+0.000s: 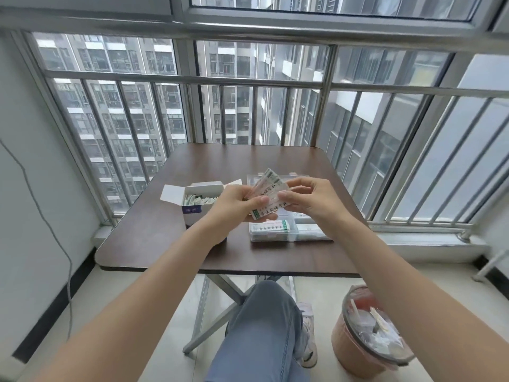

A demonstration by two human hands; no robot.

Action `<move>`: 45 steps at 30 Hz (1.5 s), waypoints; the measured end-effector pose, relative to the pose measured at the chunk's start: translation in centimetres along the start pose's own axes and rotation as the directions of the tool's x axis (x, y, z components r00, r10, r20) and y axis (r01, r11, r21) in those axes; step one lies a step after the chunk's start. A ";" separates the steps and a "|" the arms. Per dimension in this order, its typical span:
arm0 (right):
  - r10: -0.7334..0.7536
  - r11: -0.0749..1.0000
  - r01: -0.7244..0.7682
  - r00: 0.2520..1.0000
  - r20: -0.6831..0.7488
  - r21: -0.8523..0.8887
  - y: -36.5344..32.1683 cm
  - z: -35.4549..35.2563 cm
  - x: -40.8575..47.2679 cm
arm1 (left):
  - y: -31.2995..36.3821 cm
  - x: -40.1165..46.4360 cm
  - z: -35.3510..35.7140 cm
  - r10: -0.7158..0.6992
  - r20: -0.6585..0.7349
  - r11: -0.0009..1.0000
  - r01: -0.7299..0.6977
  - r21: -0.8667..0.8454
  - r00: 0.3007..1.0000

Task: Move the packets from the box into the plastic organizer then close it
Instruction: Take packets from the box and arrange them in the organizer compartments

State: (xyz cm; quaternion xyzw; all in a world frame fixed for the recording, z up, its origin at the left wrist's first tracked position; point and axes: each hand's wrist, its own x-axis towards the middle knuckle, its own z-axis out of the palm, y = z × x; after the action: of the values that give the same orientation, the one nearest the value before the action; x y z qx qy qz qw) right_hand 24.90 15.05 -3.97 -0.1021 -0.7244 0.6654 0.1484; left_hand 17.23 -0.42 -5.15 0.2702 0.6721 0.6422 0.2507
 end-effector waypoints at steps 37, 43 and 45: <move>-0.126 0.718 0.025 0.987 -0.095 -0.695 6.9 2.2 3.1 | -3.2 0.4 -1.0 0.433 -0.374 0.751 -0.099 0.653 0.820; -0.130 0.598 0.052 0.991 -0.033 -0.799 7.0 2.0 3.3 | -2.9 0.3 -0.9 0.424 -0.369 0.757 -0.099 0.646 0.827; -0.125 0.562 0.065 0.992 -0.007 -0.824 7.0 2.0 3.2 | -2.9 0.3 -0.9 0.427 -0.372 0.754 -0.098 0.649 0.824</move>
State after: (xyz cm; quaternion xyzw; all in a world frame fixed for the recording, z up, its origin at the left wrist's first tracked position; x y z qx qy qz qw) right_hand 20.83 14.93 -10.86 -0.1417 -0.9497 0.2398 0.1427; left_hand 16.24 -0.97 -8.00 0.2552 0.8352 0.4702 -0.1276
